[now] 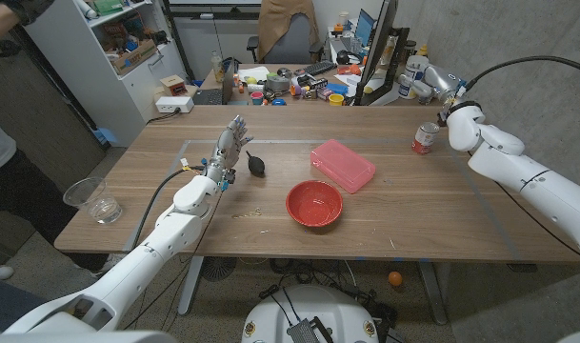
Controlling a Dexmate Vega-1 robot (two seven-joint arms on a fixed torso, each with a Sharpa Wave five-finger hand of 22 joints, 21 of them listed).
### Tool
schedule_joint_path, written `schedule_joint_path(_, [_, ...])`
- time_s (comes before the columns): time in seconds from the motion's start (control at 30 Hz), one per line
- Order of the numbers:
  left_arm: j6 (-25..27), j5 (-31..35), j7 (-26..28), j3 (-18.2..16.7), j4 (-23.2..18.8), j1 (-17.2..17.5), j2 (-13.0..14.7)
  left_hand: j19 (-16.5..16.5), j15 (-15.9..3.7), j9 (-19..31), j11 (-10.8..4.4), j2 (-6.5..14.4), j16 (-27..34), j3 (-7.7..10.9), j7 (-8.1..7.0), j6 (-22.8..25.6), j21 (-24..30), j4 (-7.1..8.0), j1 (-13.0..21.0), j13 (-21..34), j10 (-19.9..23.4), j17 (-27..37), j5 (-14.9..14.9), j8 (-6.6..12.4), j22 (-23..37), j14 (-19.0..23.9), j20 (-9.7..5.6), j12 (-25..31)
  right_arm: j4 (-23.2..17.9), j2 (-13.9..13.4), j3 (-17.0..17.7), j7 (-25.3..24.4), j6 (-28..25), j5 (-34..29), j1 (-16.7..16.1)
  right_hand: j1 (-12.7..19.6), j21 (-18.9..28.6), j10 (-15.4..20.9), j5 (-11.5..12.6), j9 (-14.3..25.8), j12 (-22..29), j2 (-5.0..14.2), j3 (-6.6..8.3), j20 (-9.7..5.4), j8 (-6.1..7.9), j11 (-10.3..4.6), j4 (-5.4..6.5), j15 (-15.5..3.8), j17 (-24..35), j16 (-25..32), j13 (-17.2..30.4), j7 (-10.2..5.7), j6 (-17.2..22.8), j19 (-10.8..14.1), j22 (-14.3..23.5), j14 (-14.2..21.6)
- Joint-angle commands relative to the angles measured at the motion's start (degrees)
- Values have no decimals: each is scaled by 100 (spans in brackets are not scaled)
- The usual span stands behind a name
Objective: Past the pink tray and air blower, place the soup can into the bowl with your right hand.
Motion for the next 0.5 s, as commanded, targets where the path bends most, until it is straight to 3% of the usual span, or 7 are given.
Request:
schedule_joint_path(0.03, [21,17,33,9,-48,10,1,-487,-25,9,12,474,6,54,-9,-227,-22,10,-71,30,-402,10,25,11,12,-291,21,10,157,-32,-154,287,-415,-223,304,-17,-11,-73,-4,19,-26,-26,-37,62,-23,-30,-22,-11,10,-10,13,-7,-52,23,7,-42])
schedule_joint_path(0.5, [46,23,54,3,-111,41,30,-484,-33,10,-14,451,2,56,-21,-232,-30,9,-88,30,-403,11,22,3,13,-291,20,4,93,-177,-316,631,-734,-337,380,51,-26,-171,-3,20,-60,-32,-43,120,-32,-74,-86,-56,-1,-24,15,62,-124,21,-4,-99])
